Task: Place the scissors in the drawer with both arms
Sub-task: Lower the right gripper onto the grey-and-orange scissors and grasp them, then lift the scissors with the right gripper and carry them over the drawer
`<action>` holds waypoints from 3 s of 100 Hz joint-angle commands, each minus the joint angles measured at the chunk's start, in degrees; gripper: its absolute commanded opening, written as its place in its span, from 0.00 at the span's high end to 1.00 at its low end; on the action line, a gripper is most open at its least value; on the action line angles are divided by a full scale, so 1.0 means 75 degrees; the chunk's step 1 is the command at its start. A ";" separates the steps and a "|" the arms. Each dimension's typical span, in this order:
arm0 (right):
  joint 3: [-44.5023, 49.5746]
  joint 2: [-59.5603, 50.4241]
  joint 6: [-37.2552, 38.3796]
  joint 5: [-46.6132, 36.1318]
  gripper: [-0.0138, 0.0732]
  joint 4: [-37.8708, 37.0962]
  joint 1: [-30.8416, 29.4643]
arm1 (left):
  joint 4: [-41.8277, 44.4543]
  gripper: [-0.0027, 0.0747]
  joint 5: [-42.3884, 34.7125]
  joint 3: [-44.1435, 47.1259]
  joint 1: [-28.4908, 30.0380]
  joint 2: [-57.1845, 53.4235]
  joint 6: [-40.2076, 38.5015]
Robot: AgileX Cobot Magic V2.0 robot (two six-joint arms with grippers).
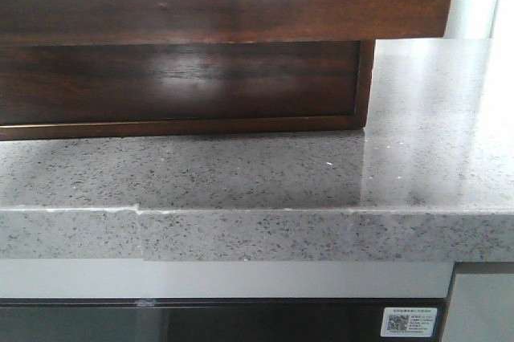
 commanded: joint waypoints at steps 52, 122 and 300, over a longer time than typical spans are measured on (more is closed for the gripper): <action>-0.2200 0.2784 -0.0796 0.0489 0.39 0.0310 -0.0129 | -0.0069 0.50 -0.1633 -0.0239 -0.0699 0.1159 -0.0009; -0.2733 0.3959 -0.1532 0.0729 0.40 0.0547 -0.0084 | -0.0070 0.50 -0.1557 -0.0239 -0.0699 0.1159 -0.0009; -0.4520 0.0242 -0.2210 0.0525 0.80 0.0957 0.2095 | -0.0070 0.50 -0.1107 -0.0239 -0.0699 0.0748 -0.0009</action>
